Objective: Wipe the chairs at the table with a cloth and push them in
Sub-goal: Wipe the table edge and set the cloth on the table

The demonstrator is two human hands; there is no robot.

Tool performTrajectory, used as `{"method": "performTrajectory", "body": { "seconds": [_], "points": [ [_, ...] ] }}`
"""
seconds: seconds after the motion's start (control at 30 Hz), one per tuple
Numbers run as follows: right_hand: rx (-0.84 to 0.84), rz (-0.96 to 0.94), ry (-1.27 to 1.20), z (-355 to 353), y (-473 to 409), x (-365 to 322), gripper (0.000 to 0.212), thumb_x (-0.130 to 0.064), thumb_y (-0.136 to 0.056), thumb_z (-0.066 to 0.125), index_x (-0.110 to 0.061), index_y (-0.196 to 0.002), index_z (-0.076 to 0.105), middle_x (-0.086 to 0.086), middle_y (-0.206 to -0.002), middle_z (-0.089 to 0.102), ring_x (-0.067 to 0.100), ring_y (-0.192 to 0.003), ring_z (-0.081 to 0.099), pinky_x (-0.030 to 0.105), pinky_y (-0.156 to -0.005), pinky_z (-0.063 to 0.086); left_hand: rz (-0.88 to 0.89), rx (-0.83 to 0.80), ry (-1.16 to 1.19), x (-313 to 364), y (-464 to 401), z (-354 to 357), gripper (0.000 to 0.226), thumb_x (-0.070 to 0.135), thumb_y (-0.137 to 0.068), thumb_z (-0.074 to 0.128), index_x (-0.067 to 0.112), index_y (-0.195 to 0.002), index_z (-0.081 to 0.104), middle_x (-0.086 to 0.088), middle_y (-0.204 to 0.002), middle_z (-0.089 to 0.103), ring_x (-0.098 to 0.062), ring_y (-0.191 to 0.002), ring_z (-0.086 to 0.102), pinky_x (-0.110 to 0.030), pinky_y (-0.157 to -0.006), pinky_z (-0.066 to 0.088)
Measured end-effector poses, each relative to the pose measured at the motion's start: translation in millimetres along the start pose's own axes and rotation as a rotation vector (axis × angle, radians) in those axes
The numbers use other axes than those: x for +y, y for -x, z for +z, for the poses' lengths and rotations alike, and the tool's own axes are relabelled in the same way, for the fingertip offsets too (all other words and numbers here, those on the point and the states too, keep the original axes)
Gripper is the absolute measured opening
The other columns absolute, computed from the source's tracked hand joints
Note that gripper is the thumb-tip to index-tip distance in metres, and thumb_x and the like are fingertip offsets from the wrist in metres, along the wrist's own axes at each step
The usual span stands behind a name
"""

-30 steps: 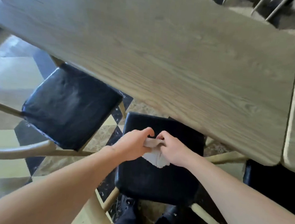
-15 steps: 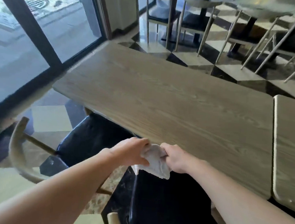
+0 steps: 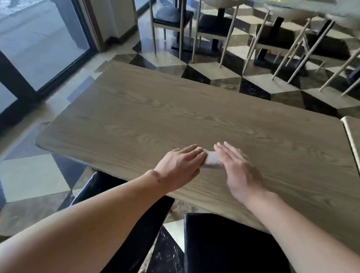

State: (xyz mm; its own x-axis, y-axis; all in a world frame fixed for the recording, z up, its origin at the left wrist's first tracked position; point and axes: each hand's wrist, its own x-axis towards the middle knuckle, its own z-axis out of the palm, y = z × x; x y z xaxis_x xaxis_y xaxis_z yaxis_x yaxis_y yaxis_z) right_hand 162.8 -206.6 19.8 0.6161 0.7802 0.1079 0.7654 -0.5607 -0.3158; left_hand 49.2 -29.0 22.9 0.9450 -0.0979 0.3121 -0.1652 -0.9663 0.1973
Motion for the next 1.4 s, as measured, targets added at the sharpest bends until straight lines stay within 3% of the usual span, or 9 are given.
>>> {"method": "performTrajectory", "body": {
  "seconds": [0.03, 0.1, 0.2, 0.27, 0.37, 0.63, 0.9, 1.27, 1.4],
  "points": [
    [0.040, -0.016, 0.031, 15, 5, 2, 0.064, 0.002, -0.087, 0.034, -0.010, -0.149, 0.047, 0.008, -0.155, 0.045, 0.024, -0.146, 0.038, 0.044, -0.120, 0.030, 0.046, 0.012, -0.005, -9, 2, 13, 0.041, 0.005, -0.079, 0.067, -0.001, -0.120, 0.067, -0.014, -0.127, 0.068, -0.032, -0.120, 0.063, -0.040, -0.091, 0.054],
    [-0.135, 0.008, 0.130, 58, 26, 2, 0.066, -0.004, -0.092, 0.034, -0.014, -0.157, 0.030, 0.005, -0.164, 0.029, 0.021, -0.153, 0.022, 0.044, -0.125, 0.019, 0.054, -0.146, 0.019, -26, 16, 46, 0.049, 0.007, -0.089, 0.049, 0.002, -0.137, 0.056, -0.014, -0.146, 0.053, -0.033, -0.136, 0.048, -0.043, -0.107, 0.045],
    [-0.429, 0.135, 0.182, 115, 69, -3, 0.072, -0.048, -0.100, 0.024, -0.023, -0.160, -0.008, -0.004, -0.169, -0.013, 0.012, -0.152, -0.021, 0.046, -0.125, -0.004, 0.064, -0.546, -0.043, -35, 56, 93, 0.070, 0.019, -0.095, 0.038, 0.012, -0.159, 0.010, -0.007, -0.168, 0.002, -0.030, -0.154, 0.000, -0.044, -0.122, 0.015],
    [-0.391, 0.199, 0.191, 133, 79, -10, 0.084, -0.072, -0.094, 0.006, -0.022, -0.158, -0.015, -0.003, -0.166, -0.023, 0.013, -0.150, -0.029, 0.050, -0.124, -0.006, 0.025, -0.612, -0.073, -32, 76, 107, 0.084, 0.046, -0.095, 0.034, 0.013, -0.158, -0.010, -0.008, -0.165, -0.020, -0.029, -0.151, -0.021, -0.048, -0.123, -0.001],
    [-0.346, 0.216, 0.269, 139, 76, -15, 0.087, -0.075, -0.092, 0.001, -0.018, -0.156, -0.020, 0.002, -0.165, -0.026, 0.017, -0.150, -0.030, 0.053, -0.124, -0.007, -0.013, -0.661, -0.087, -23, 82, 114, 0.097, 0.065, -0.089, 0.029, 0.014, -0.154, -0.023, -0.010, -0.161, -0.031, -0.029, -0.146, -0.032, -0.055, -0.120, -0.008],
    [-0.491, 0.299, 0.233, 96, 60, -40, 0.087, -0.049, -0.100, 0.042, -0.023, -0.158, -0.017, 0.002, -0.167, -0.021, 0.019, -0.153, -0.019, 0.054, -0.124, -0.004, -0.109, -0.728, -0.060, -13, 69, 82, 0.095, 0.050, -0.095, 0.045, 0.021, -0.154, -0.024, -0.003, -0.157, -0.039, -0.024, -0.144, -0.035, -0.058, -0.120, -0.005],
    [-0.370, 0.397, 0.060, 37, 90, -106, 0.087, -0.039, -0.101, 0.048, -0.028, -0.158, -0.017, 0.003, -0.167, -0.022, 0.021, -0.154, -0.014, 0.048, -0.125, -0.005, -0.216, -0.617, -0.054, 25, 96, 3, 0.077, 0.058, -0.098, 0.030, 0.038, -0.154, -0.019, 0.009, -0.157, -0.035, -0.028, -0.148, -0.026, -0.060, -0.119, -0.007],
    [-0.183, 0.469, -0.103, -41, 128, -222, 0.087, -0.039, -0.099, 0.050, -0.020, -0.160, -0.009, 0.006, -0.170, -0.001, 0.026, -0.154, 0.015, 0.043, -0.118, 0.030, -0.421, -0.458, -0.050, 42, 174, -137, 0.061, 0.052, -0.101, 0.024, 0.047, -0.155, -0.005, 0.008, -0.167, -0.011, -0.029, -0.153, -0.010, -0.056, -0.121, 0.000],
    [-0.147, 0.602, -0.274, -37, 148, -275, 0.089, -0.042, -0.096, 0.053, -0.026, -0.159, -0.008, 0.004, -0.169, 0.011, 0.031, -0.144, 0.037, 0.041, -0.099, 0.043, -0.607, -0.414, 0.124, 38, 223, -155, 0.060, 0.055, -0.099, 0.023, 0.050, -0.154, 0.001, 0.009, -0.168, -0.005, -0.025, -0.154, -0.004, -0.052, -0.121, 0.005]
  ]
}}
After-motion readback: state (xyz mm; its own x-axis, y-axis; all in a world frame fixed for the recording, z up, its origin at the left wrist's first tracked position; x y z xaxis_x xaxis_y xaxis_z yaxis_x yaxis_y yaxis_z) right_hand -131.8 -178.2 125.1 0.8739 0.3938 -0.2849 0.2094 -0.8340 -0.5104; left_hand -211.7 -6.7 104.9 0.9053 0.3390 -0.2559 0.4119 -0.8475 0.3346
